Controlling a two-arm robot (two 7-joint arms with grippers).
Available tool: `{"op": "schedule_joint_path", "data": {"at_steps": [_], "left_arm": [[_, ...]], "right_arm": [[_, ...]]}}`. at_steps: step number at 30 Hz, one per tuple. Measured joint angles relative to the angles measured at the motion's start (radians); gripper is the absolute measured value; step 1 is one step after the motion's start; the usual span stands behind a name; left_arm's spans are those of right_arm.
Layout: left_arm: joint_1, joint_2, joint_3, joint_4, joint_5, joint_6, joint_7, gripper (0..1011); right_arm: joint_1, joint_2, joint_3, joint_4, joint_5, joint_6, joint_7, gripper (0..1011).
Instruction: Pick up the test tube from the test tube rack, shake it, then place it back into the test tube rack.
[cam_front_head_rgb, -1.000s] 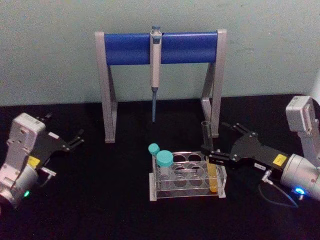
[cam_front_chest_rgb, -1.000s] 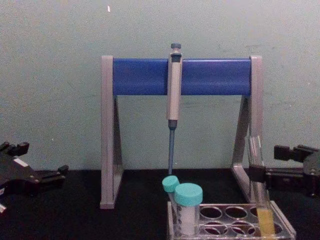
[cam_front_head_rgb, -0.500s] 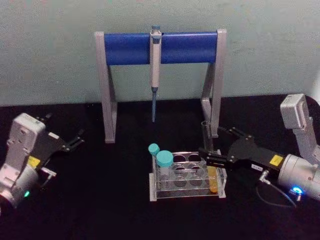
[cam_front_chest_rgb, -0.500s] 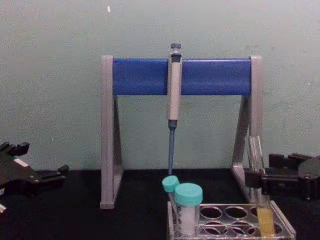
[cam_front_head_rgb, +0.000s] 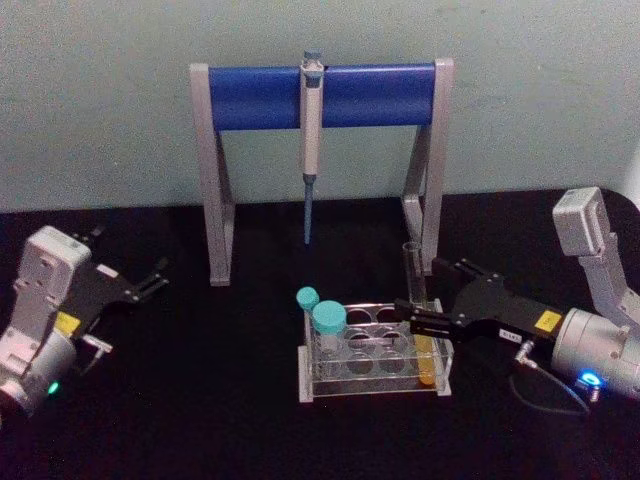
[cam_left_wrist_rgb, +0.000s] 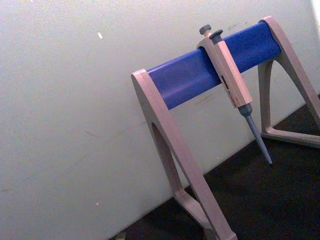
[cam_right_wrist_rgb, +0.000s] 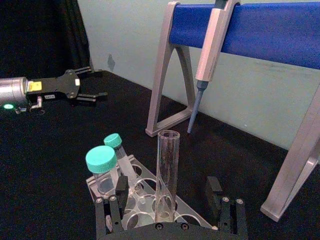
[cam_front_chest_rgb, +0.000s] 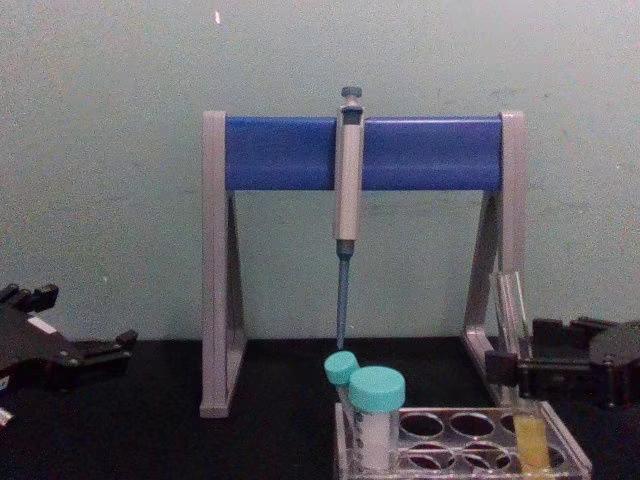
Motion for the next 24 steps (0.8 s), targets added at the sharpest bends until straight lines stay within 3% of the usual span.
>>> {"op": "schedule_joint_path", "data": {"at_steps": [24], "left_arm": [[0.0, 0.0, 0.0, 0.0, 0.0, 0.0, 0.0, 1001]], "right_arm": [[0.007, 0.006, -0.013, 0.004, -0.039, -0.031, -0.003, 1000]]}}
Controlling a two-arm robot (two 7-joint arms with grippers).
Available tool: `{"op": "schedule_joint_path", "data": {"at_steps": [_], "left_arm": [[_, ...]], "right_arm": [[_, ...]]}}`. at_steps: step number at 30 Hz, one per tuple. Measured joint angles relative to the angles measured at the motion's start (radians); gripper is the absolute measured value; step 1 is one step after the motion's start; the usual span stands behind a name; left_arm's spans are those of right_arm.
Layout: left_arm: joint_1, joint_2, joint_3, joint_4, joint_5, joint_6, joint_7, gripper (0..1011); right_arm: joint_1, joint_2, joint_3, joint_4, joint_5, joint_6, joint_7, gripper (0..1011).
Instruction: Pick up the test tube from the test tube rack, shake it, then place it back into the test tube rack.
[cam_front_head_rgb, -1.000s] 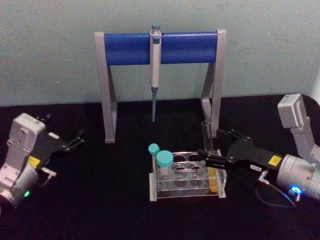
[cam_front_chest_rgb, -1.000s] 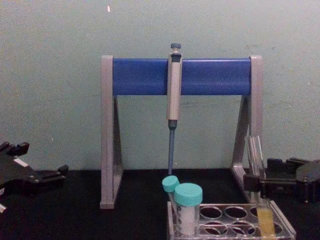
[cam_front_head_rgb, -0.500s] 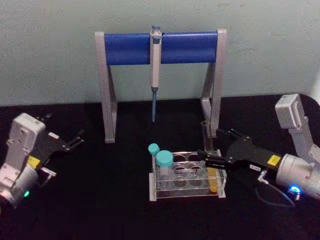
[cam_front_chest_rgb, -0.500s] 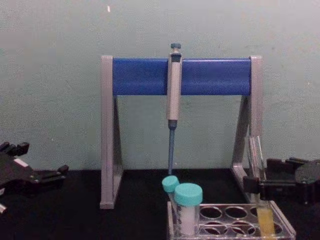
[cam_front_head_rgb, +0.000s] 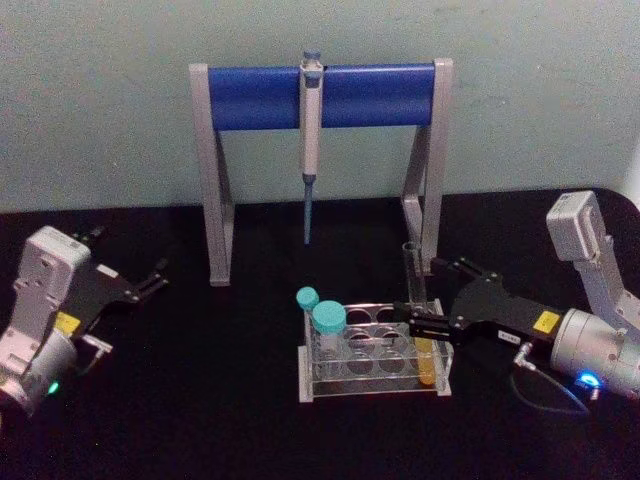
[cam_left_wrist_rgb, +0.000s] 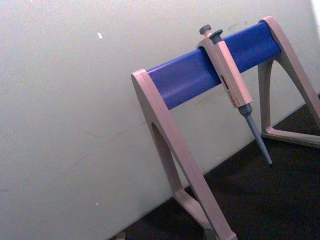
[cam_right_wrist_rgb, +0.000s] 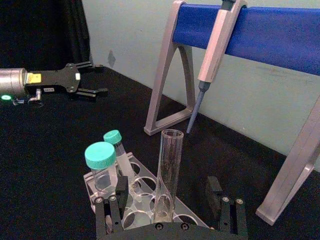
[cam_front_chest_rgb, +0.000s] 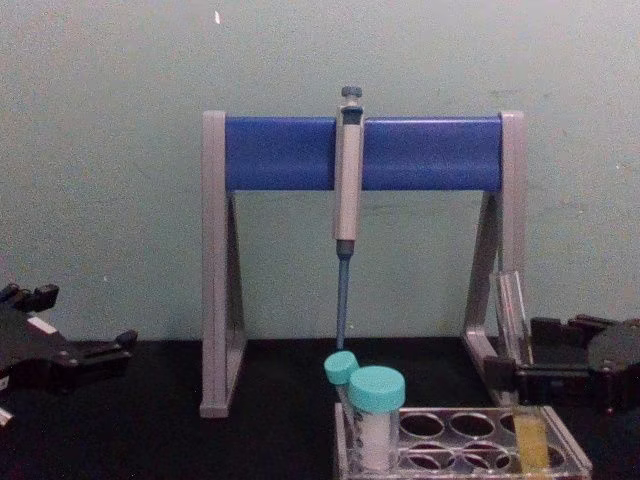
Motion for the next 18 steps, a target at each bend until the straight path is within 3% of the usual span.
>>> {"op": "schedule_joint_path", "data": {"at_steps": [18], "left_arm": [[0.0, 0.0, 0.0, 0.0, 0.0, 0.0, 0.0, 1001]], "right_arm": [[0.0, 0.0, 0.0, 0.0, 0.0, 0.0, 0.001, 1000]]}}
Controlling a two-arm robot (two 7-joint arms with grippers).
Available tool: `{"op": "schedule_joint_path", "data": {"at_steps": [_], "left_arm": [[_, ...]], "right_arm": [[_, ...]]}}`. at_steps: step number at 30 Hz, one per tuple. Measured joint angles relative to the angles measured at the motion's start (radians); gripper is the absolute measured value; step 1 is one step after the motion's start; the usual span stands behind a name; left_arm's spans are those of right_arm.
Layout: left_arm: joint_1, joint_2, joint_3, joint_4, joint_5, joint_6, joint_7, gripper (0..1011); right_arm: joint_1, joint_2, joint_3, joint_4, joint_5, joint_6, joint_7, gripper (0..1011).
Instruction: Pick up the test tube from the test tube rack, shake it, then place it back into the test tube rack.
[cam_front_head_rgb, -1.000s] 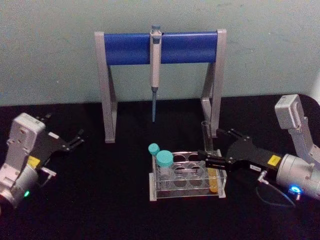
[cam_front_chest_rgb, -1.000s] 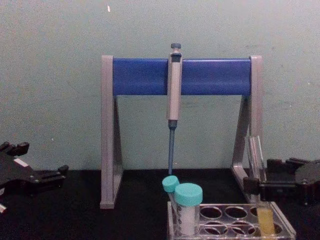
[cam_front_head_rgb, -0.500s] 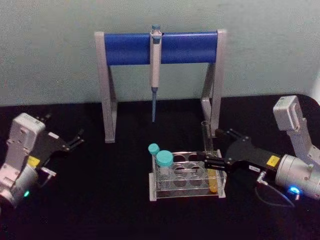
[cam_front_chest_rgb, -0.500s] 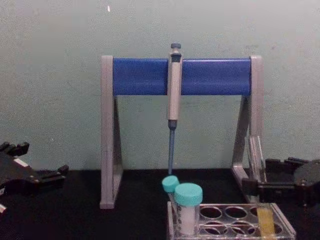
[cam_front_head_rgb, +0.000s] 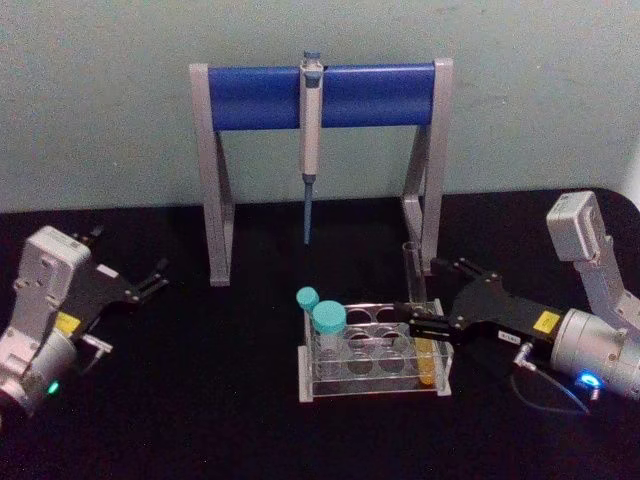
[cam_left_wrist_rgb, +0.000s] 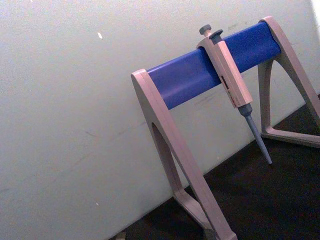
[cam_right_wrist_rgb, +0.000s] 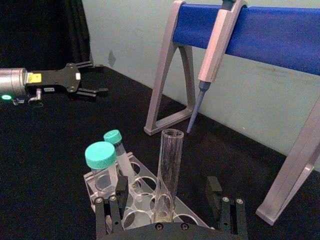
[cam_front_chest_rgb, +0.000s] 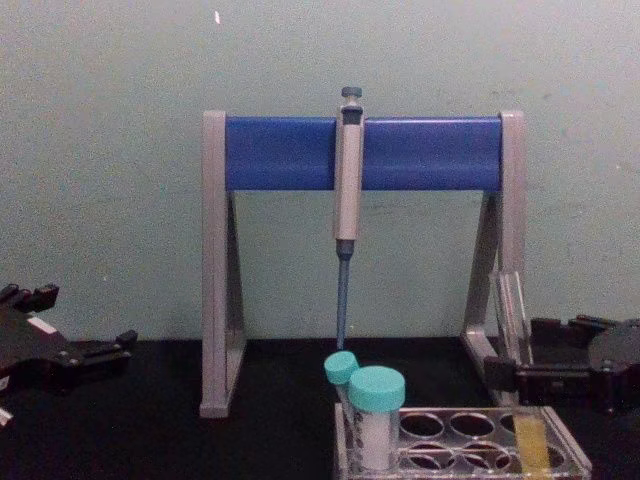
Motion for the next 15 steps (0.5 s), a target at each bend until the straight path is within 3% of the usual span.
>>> {"op": "schedule_joint_path", "data": {"at_steps": [5, 15], "left_arm": [[0.0, 0.0, 0.0, 0.0, 0.0, 0.0, 0.0, 1001], [0.0, 0.0, 0.0, 0.0, 0.0, 0.0, 0.0, 1001]], "right_arm": [[0.0, 0.0, 0.001, 0.0, 0.0, 0.0, 0.0, 970], [0.0, 0.0, 0.001, -0.001, 0.0, 0.001, 0.0, 708]]}}
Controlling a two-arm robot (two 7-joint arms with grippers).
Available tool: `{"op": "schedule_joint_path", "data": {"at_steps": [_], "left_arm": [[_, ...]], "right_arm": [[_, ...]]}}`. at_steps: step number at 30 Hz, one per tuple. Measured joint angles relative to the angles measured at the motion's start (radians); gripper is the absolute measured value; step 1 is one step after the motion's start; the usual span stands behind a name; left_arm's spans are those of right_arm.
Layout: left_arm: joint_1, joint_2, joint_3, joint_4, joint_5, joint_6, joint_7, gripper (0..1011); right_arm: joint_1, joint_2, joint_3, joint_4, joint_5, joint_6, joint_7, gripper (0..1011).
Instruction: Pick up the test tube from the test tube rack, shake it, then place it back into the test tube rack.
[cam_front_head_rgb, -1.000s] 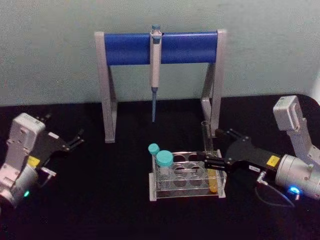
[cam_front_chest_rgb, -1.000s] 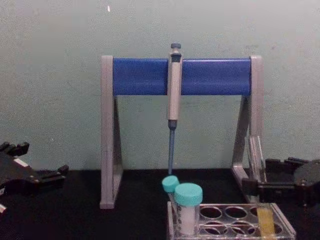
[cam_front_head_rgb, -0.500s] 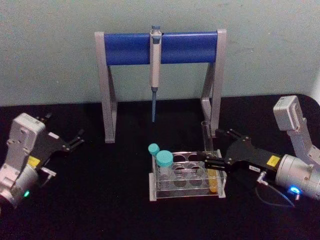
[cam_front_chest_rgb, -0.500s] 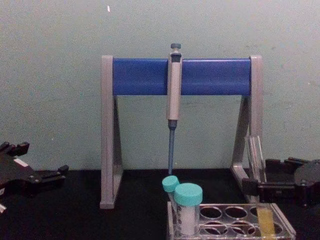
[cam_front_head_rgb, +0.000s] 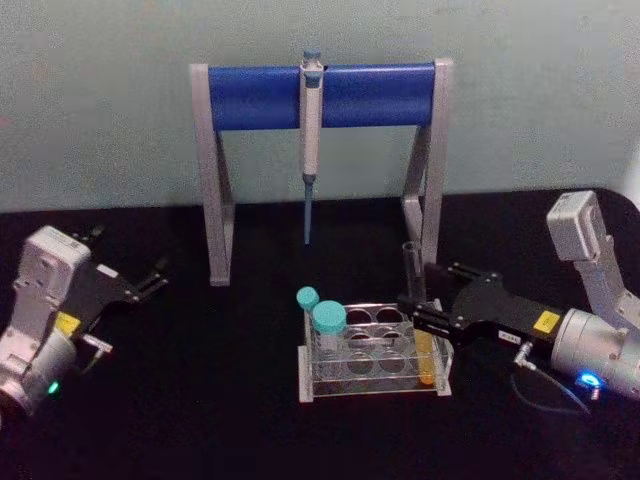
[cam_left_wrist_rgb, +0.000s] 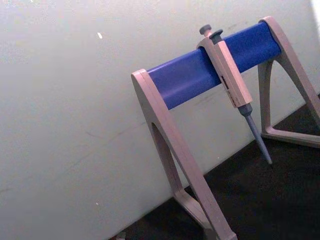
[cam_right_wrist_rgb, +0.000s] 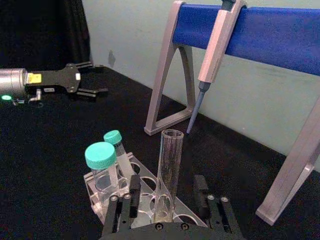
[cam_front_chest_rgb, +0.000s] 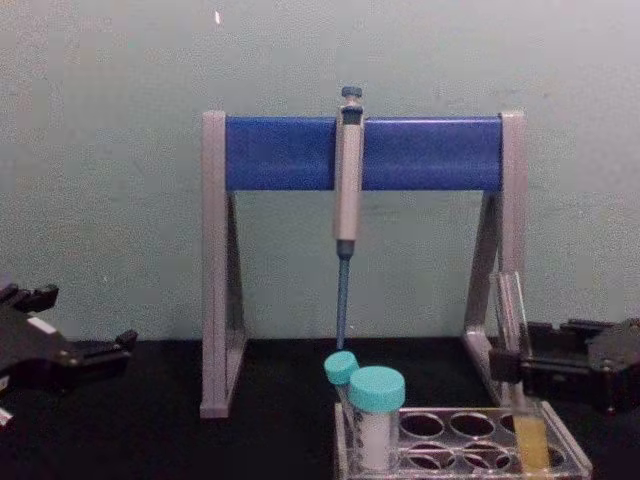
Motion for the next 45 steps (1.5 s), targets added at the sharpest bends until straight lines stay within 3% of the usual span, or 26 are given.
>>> {"op": "schedule_joint_path", "data": {"at_steps": [14, 45], "left_arm": [[0.0, 0.0, 0.0, 0.0, 0.0, 0.0, 0.0, 1001], [0.0, 0.0, 0.0, 0.0, 0.0, 0.0, 0.0, 1001]], "right_arm": [[0.0, 0.0, 0.0, 0.0, 0.001, 0.0, 0.0, 246], [0.0, 0.0, 0.0, 0.0, 0.001, 0.0, 0.0, 226]]}}
